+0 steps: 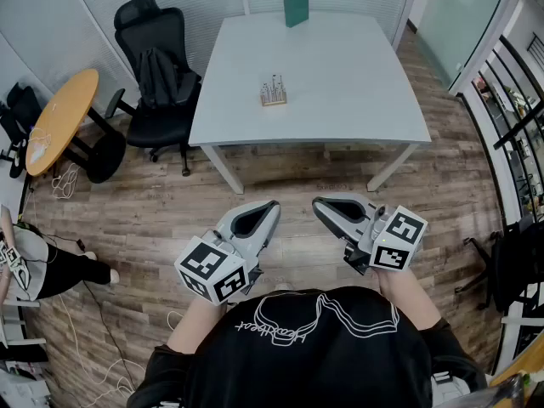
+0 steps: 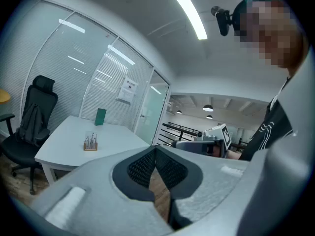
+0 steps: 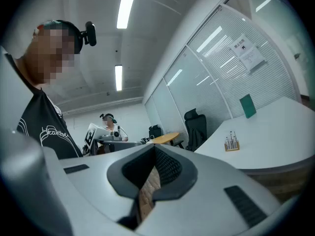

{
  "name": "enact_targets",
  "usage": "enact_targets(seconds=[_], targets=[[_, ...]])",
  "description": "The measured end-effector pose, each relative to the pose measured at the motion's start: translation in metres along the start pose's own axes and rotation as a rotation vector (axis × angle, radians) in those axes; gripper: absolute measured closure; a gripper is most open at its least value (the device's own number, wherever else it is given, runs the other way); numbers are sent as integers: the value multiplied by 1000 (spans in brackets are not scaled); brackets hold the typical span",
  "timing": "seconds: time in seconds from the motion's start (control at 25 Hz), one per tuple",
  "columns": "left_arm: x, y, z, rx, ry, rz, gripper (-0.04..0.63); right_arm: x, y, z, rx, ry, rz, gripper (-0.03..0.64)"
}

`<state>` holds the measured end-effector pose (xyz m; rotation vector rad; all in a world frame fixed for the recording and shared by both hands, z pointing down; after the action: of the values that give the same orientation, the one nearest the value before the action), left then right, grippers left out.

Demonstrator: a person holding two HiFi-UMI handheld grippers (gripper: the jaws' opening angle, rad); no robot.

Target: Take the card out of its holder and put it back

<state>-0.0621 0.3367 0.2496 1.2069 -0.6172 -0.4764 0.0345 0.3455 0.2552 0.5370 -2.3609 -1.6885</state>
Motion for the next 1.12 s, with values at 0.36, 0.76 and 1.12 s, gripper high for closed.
enact_targets(seconds=[0.36,0.76,1.12], targets=[[-21,3,23,-18,31,0,581,34,8,14,11,8,-3,609],[-46,-2,48,-2,44,-26,581,58,7,29,-19,25,-46,607],[-23,-4,76,4,21,-22,581,68,1,-4,-31,20,-57,607]])
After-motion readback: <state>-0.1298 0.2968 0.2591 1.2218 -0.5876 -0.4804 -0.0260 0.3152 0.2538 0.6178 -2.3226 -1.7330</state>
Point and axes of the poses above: the fingertips, and each gripper's own axes: x forward along the fingers, z to its left, y out of its underside, the point moved 2 cm from there along -x, backward along the fingers, and after that the axes turned 9 degrees about -y, right-handed, at the moved point
